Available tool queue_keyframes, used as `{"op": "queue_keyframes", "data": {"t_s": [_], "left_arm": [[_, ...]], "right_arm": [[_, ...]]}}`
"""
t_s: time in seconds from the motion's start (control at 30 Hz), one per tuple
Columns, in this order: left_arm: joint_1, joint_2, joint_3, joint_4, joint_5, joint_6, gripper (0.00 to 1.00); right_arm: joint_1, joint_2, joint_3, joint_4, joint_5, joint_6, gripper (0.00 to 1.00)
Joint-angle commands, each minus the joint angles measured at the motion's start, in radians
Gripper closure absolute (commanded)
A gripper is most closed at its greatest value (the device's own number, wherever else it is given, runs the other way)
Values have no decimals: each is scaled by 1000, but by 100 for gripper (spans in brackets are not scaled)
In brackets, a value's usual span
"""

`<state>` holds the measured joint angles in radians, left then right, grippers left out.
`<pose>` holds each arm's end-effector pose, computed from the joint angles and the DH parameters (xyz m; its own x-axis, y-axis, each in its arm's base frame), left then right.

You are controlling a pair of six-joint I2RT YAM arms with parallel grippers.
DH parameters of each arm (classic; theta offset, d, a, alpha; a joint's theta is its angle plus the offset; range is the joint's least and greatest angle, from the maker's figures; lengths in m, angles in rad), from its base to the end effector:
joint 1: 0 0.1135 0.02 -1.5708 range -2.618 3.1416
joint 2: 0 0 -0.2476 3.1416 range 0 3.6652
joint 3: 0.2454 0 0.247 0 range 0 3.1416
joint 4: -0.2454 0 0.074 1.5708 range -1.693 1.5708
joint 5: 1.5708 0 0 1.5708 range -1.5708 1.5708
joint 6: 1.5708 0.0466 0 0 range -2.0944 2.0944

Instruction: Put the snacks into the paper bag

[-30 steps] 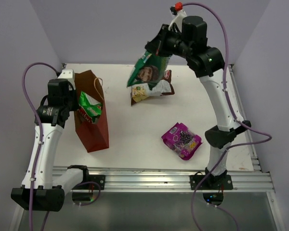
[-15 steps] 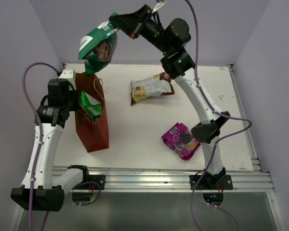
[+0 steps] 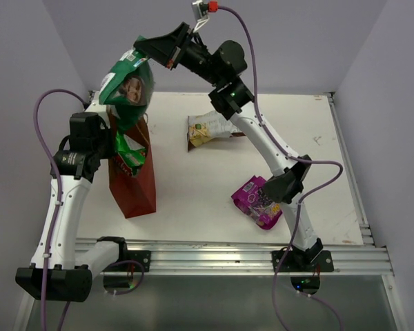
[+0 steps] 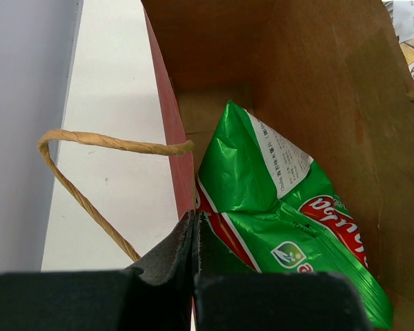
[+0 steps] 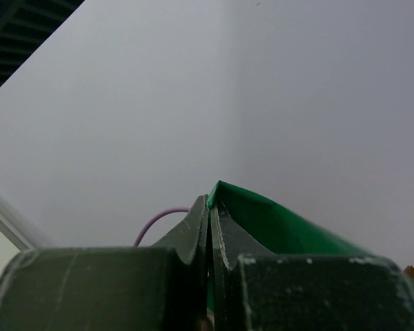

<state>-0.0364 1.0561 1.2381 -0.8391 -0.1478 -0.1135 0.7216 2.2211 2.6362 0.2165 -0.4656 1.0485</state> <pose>0.2181 -0.0011 0.3580 -0.5974 -0.0903 -0.7969 -0.1491 0.9888 -0.0003 0.3302 0.3184 0.5304 -0.5262 0.5685 -0.6324 -0.8144 -0.1228 0.5672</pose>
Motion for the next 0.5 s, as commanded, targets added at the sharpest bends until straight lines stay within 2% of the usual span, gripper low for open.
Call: {"op": "queue_keyframes", "data": {"t_s": [0.0,0.23,0.33,0.47], "left_arm": [[-11,-15,15,21,25,-12,100],[-11,-5,18,26,25,-11,100],[-11,-7,14,28,21,-9,100],[-11,-10,8,31,16,-5,100]], "right_arm": [[2,-20,28,95,4,16,100],[32,29,13,126,-34,86,100],[50,67,-80,165,-120,145,100],[84,159,-73,155,-221,163,100]]}}
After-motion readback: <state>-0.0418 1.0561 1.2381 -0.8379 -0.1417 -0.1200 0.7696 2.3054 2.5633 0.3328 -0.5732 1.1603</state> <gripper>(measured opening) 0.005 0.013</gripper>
